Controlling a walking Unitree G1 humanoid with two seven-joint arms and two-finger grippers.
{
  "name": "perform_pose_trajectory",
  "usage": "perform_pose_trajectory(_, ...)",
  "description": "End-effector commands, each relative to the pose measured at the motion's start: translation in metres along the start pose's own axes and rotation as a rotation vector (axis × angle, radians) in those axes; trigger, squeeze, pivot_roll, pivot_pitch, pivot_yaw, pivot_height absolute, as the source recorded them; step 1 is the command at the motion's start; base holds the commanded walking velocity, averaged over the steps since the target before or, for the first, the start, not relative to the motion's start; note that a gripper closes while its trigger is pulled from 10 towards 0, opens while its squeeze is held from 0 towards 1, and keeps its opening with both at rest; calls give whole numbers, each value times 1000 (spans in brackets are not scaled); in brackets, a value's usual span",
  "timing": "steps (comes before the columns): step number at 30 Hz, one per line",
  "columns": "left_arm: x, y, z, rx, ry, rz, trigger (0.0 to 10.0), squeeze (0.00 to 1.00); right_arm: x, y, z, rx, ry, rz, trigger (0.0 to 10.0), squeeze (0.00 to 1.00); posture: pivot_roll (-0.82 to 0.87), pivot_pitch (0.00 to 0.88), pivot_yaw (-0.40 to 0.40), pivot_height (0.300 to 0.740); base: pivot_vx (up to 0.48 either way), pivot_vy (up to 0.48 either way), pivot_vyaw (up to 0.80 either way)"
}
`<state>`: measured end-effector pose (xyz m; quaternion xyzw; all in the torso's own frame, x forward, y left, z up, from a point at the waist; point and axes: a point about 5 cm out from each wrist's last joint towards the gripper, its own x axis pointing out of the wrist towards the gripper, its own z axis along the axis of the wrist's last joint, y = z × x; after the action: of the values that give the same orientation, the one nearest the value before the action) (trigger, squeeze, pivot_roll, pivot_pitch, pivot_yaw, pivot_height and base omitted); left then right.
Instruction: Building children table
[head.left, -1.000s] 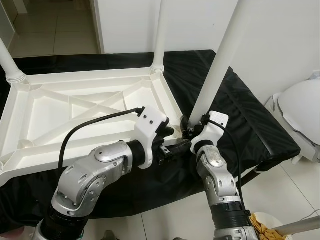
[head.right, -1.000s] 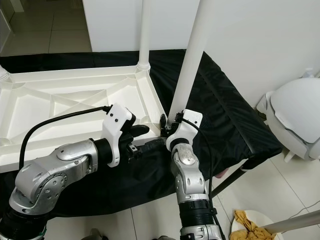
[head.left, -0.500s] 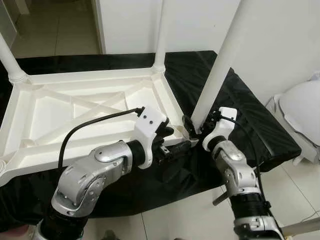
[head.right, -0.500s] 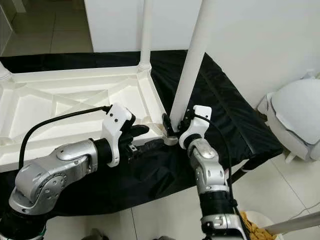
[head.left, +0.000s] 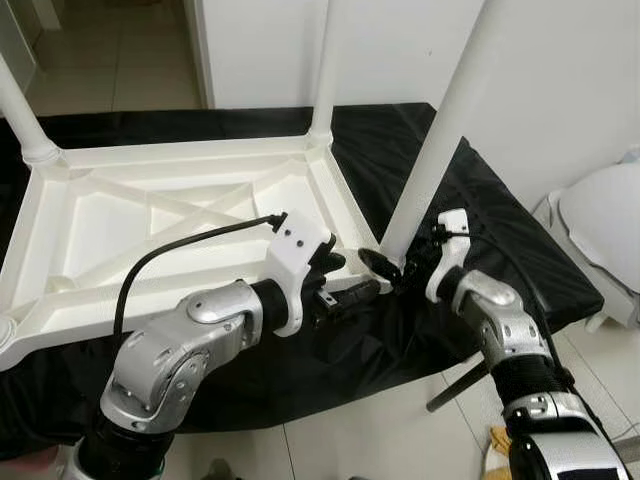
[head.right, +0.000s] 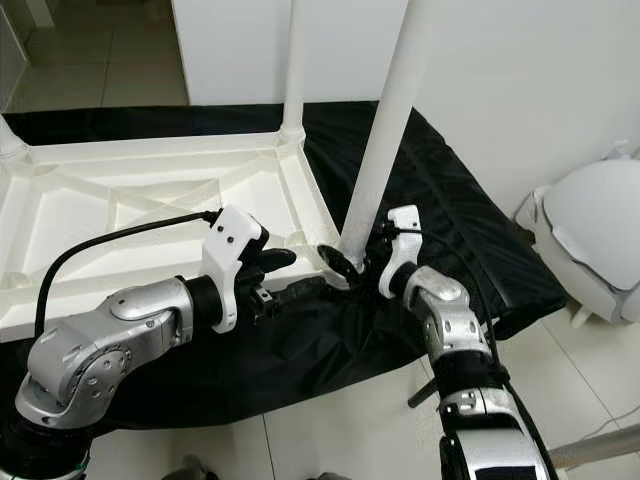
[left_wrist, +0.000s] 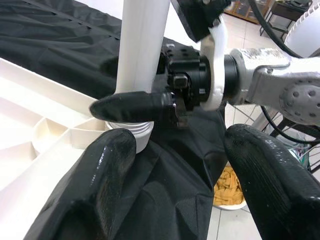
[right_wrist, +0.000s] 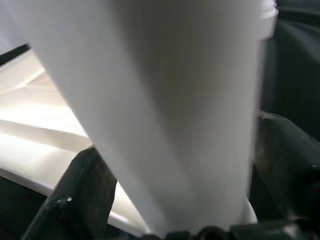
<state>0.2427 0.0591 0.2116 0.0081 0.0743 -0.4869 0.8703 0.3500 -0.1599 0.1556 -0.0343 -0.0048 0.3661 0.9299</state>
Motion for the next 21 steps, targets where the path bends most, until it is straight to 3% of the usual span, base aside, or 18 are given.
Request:
perform_pose_trajectory(1, 0, -1, 2, 1, 2, -23, 10000, 0, 0, -1, -1, -19, 14, 28, 6275, 0, 6, 42, -52, 740, 0, 0, 0)
perform_pose_trajectory(2, 0, -1, 2, 0, 3, -23, 10000, 0, 1, -2, 0, -24, 15, 31, 6275, 0, 8, 43, -54, 740, 0, 0, 0)
perform_pose_trajectory(3, 0, -2, 2, -1, 0, -25, 10000, 0, 2, -2, 1, -32, 18, 36, 2196, 0, 11, 45, -55, 740, 0, 0, 0)
perform_pose_trajectory(4, 0, -2, 2, -1, 0, -25, 10000, 0, 2, -2, 1, -32, 18, 36, 2196, 0, 11, 45, -55, 740, 0, 0, 0)
perform_pose_trajectory(5, 0, -2, 2, -2, -1, -25, 10000, 0, 3, -2, 1, -34, 23, 42, 0, 0, 11, 45, -55, 740, 0, 0, 0)
perform_pose_trajectory(21, -1, -2, 0, -8, 14, -16, 10000, 0, -3, -1, -16, 40, 42, 69, 0, 0, 5, 52, -55, 740, 0, 0, 0)
